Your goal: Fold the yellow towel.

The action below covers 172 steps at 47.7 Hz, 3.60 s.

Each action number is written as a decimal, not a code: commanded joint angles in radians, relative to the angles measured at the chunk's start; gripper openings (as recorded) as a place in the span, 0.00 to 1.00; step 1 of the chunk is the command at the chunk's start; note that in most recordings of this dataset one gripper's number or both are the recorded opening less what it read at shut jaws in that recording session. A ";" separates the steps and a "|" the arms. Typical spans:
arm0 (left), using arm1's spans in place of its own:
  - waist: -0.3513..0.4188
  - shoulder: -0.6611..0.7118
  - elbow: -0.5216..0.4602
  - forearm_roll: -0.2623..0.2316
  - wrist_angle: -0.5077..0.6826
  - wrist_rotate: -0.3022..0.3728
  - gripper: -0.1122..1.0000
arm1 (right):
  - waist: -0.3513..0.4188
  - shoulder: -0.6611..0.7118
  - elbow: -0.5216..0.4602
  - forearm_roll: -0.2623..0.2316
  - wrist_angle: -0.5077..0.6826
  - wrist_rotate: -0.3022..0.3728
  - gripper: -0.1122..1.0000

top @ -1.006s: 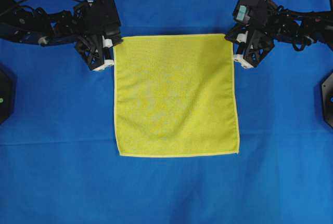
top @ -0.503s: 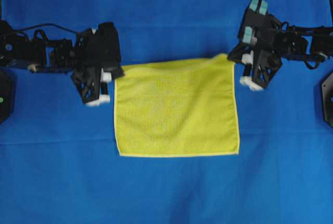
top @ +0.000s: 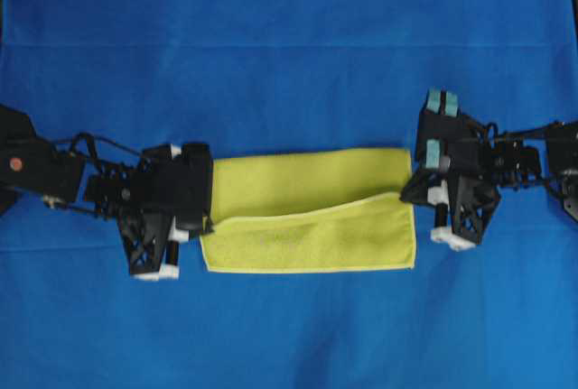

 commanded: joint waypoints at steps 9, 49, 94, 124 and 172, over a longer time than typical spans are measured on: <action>-0.087 0.035 -0.058 -0.002 -0.006 -0.031 0.13 | 0.123 0.061 -0.052 0.003 -0.020 0.083 0.13; -0.097 -0.012 -0.083 -0.002 0.020 -0.012 0.59 | 0.199 0.037 -0.086 -0.011 0.020 0.114 0.69; 0.199 0.026 0.040 0.000 -0.043 0.109 0.58 | -0.179 0.129 -0.029 -0.255 -0.018 0.118 0.65; 0.189 0.051 0.029 -0.002 0.046 0.101 0.13 | -0.137 0.158 -0.038 -0.250 0.014 0.120 0.29; 0.143 -0.225 -0.224 0.000 0.506 0.064 0.13 | -0.094 -0.287 -0.124 -0.255 0.299 0.124 0.12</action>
